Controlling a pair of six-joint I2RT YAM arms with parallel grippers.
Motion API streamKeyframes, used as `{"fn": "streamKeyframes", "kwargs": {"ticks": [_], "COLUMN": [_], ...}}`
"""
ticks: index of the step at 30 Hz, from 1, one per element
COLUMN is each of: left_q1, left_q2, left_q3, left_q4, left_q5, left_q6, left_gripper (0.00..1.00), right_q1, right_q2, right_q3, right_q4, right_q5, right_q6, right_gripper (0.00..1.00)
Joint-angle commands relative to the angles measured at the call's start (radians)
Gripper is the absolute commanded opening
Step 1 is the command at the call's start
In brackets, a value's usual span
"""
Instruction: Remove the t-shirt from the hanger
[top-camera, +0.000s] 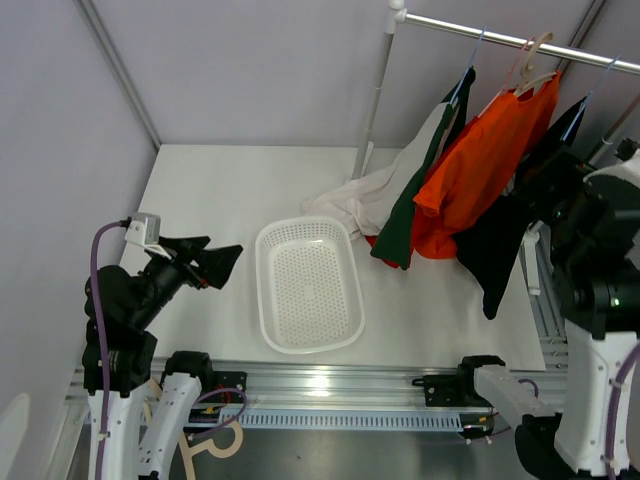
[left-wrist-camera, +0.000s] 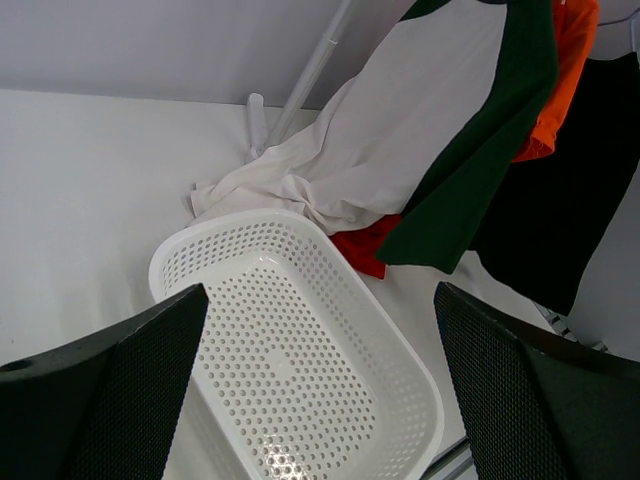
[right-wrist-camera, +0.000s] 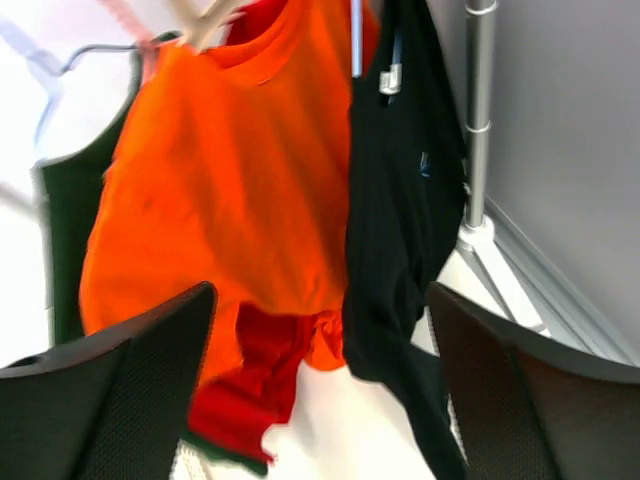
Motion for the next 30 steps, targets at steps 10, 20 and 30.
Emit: {"fn": "streamKeyframes", "kwargs": {"ticks": [10,20,30], "left_q1": [-0.004,-0.004,-0.004], "left_q2": [0.048,0.116,0.147], "left_q3": [-0.014,-0.036,0.012], "left_q4": [0.104,0.122,0.095], "left_q5": [0.038,0.036,0.001], "left_q6": [-0.016,-0.008,0.016], "left_gripper": [0.99,1.0,0.99], "right_q1": [-0.159,-0.303,-0.274], "right_q2": [0.322,0.503,0.539], "right_q3": [0.188,0.3,0.372], "right_q4": [0.081,0.16,0.155], "right_q5": [0.179,-0.009,0.004], "right_q6": [0.008,0.031,-0.01], "right_gripper": [0.73,0.77,0.81]}}
